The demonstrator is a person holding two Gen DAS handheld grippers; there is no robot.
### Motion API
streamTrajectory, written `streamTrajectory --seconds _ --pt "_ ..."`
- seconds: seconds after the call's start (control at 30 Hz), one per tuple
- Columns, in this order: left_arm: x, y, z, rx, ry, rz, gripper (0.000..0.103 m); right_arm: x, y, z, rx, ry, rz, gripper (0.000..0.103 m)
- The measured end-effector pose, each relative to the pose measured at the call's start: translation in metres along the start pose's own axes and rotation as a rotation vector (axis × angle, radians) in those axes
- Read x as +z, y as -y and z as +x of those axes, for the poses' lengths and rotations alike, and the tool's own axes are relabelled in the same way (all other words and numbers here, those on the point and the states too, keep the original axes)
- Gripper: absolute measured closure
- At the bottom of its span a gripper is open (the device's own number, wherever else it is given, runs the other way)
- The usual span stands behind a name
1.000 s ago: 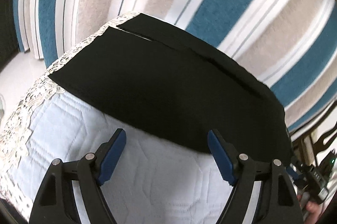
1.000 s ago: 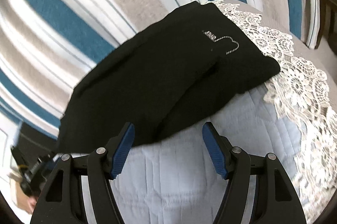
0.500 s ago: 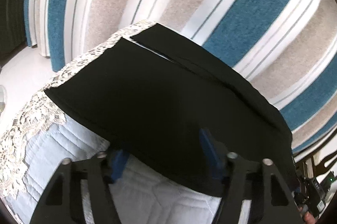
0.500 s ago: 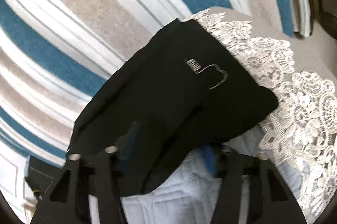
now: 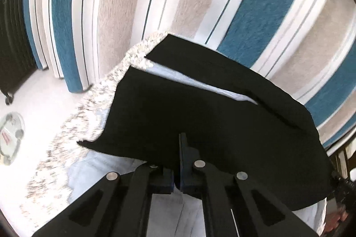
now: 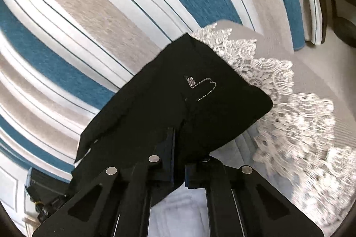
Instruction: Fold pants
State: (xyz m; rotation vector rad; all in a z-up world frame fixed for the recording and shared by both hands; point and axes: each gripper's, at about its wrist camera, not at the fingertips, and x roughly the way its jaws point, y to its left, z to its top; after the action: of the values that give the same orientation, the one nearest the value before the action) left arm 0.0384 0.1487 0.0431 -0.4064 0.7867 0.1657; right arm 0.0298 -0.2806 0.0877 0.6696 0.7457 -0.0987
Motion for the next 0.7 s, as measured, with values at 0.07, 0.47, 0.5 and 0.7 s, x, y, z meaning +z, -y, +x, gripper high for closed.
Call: streamTrajectory --seconds 0.07,0.47,0.5,0.7 --pt "-0.005 -0.007 -0.017 -0.023 -0.001 -0.010 0.099 -0.007 0.002 -0.020 0.011 -0.003 0.005 0.098" --pt "-0.074 -0.036 -0.047 -0.046 -0.092 -0.003 0.099 -0.077 0.058 -0.073 -0.071 -0.096 0.114 0.101" --pt "-0.075 -0.034 -0.048 -0.048 -0.089 0.002 0.099 -0.076 0.059 -0.075 -0.072 -0.098 0.105 0.101" --pt "-0.071 -0.038 -0.052 -0.045 -0.082 -0.020 0.095 -0.074 0.038 -0.070 -0.101 -0.102 0.033 0.100"
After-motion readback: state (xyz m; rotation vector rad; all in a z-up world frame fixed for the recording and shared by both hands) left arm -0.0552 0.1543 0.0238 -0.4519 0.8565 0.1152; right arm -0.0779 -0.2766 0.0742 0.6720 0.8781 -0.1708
